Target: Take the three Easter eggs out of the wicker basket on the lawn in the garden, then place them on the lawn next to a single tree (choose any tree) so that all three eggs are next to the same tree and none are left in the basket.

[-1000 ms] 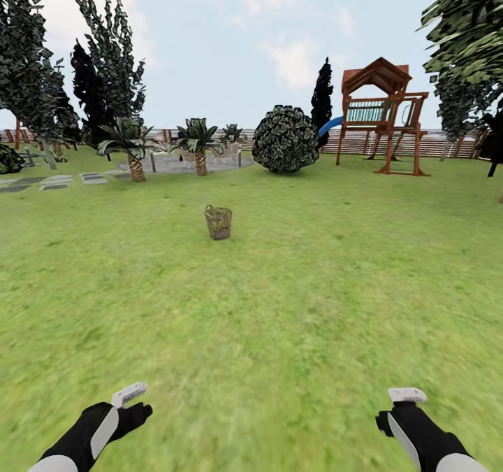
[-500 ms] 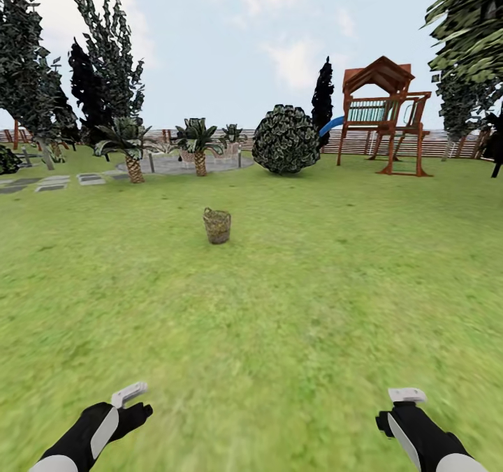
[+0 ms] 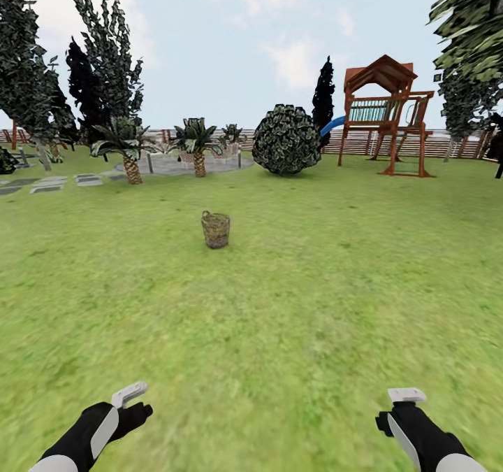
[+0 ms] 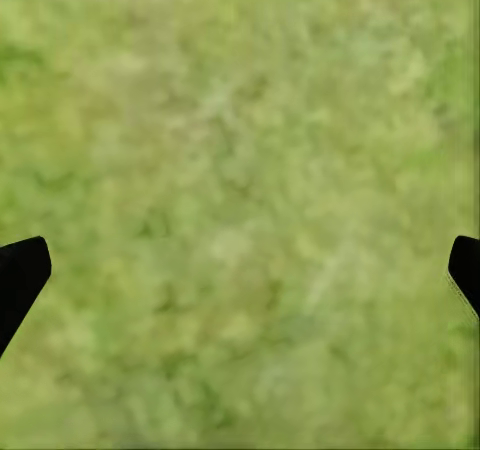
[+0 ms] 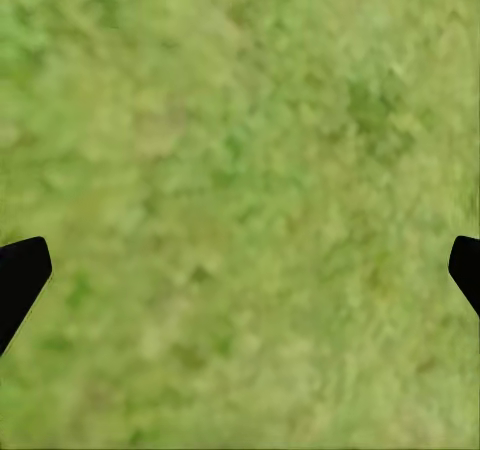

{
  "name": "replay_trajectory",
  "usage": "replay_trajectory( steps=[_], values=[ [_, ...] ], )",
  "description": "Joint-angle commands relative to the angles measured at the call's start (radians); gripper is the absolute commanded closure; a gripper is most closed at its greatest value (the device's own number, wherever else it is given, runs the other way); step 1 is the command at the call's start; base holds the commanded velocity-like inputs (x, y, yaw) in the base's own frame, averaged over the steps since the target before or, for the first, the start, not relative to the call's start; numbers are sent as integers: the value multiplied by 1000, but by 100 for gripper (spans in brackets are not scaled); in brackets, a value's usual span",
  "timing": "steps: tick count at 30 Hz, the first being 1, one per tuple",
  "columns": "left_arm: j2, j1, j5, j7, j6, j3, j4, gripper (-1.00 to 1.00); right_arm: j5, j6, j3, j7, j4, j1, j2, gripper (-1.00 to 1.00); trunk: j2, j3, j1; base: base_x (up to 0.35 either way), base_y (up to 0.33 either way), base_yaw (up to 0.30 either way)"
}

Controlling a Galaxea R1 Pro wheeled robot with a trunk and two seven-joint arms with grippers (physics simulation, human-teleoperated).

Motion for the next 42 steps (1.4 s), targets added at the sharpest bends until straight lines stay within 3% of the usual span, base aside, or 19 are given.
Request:
replay_trajectory(
  steps=[1,42],
  values=[
    [0,0,10,4,6,2,-2,-100,-8,6,8,-6,-2,0,-1,-100,-1,-1,1,328,0,0],
    [0,0,10,4,6,2,-2,-100,-8,6,9,-6,0,0,1,-100,-1,-1,1,328,0,0]
  ],
)
